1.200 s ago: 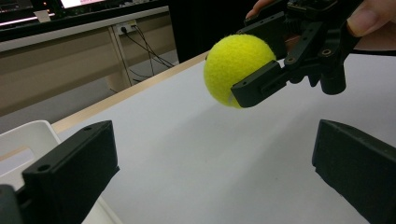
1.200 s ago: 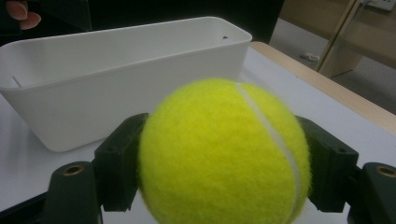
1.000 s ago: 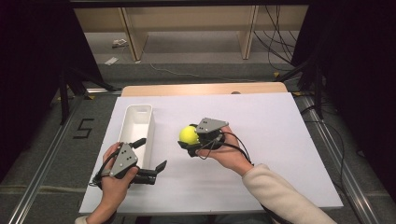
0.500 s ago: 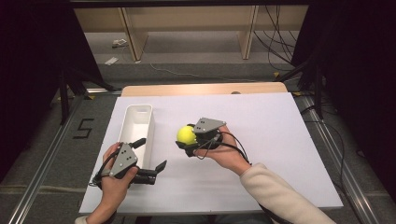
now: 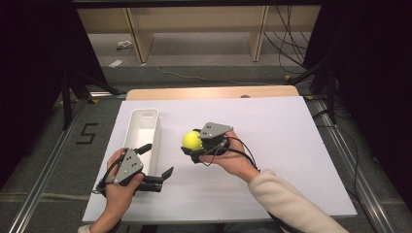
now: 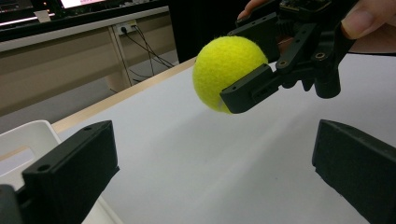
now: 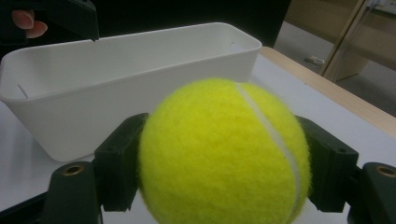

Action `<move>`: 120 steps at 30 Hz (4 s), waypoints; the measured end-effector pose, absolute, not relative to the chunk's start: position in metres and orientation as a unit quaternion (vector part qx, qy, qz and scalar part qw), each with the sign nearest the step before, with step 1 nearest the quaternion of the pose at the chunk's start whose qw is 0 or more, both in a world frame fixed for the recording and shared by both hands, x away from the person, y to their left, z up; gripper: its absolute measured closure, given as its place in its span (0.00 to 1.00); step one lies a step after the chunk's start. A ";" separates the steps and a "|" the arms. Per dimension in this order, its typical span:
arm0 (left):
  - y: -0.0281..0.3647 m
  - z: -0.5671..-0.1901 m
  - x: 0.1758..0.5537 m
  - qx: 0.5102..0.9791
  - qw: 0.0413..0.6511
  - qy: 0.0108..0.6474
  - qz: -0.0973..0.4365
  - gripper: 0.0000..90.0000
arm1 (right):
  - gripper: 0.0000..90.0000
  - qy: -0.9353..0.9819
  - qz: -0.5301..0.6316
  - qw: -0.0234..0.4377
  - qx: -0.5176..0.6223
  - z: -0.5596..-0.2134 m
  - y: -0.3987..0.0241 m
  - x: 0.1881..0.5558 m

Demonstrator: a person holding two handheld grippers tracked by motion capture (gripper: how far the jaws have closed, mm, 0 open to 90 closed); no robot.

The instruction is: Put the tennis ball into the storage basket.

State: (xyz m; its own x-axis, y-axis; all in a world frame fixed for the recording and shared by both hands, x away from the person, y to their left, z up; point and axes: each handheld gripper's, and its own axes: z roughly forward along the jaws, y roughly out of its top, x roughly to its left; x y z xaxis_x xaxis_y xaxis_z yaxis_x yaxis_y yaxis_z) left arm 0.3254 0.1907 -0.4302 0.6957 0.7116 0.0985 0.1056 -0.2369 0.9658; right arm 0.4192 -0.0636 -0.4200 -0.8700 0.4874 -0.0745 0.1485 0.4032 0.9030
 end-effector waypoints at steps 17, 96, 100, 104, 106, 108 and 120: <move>0.191 -0.430 0.325 0.737 0.552 0.277 0.274 0.00 | 0.30 0.821 0.513 0.163 0.190 -0.418 -0.057 0.420; 0.191 -0.430 0.325 0.739 0.550 0.275 0.275 0.00 | 0.30 0.814 0.527 0.158 0.189 -0.406 -0.041 0.428; 0.190 -0.431 0.325 0.739 0.551 0.276 0.274 0.00 | 0.30 0.814 0.527 0.157 0.188 -0.404 -0.041 0.428; 0.190 -0.430 0.325 0.739 0.551 0.276 0.274 0.00 | 0.30 0.814 0.527 0.156 0.189 -0.404 -0.040 0.429; 0.191 -0.430 0.325 0.739 0.550 0.276 0.275 0.00 | 0.30 0.813 0.528 0.157 0.188 -0.404 -0.039 0.429; 0.191 -0.430 0.325 0.739 0.550 0.276 0.275 0.00 | 0.30 0.814 0.527 0.156 0.188 -0.404 -0.038 0.430; 0.190 -0.430 0.325 0.739 0.550 0.276 0.274 0.00 | 0.30 0.813 0.530 0.153 0.187 -0.401 -0.034 0.432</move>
